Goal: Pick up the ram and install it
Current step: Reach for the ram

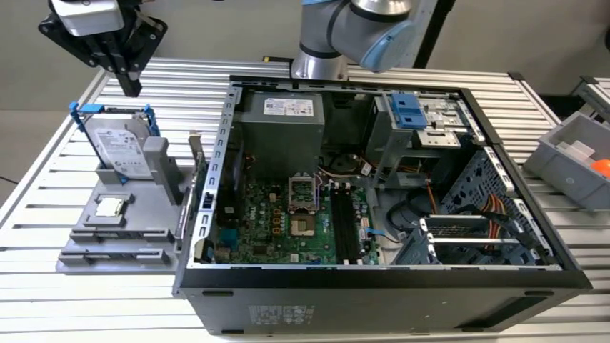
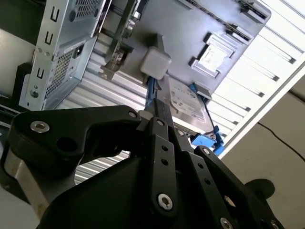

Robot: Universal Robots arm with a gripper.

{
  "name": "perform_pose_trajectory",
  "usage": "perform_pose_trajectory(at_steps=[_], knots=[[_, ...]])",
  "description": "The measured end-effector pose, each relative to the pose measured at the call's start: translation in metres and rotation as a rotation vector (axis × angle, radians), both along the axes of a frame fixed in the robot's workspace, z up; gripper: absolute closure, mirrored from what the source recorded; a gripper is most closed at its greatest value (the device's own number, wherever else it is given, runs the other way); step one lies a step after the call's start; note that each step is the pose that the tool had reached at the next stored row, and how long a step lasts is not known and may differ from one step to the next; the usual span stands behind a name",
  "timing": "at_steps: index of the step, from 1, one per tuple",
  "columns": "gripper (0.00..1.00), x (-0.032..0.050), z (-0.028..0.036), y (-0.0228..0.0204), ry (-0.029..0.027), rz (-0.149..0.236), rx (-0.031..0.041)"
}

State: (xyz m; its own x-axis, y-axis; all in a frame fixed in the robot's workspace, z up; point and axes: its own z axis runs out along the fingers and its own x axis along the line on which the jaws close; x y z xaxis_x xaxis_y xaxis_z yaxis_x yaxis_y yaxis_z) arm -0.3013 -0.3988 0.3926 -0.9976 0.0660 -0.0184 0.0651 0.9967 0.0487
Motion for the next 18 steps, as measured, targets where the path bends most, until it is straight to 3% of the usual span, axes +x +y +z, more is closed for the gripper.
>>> perform_pose_trajectory(at_steps=[18], knots=[[1.0, -0.017, 0.0, 0.0, 0.0, 0.001, 0.0]])
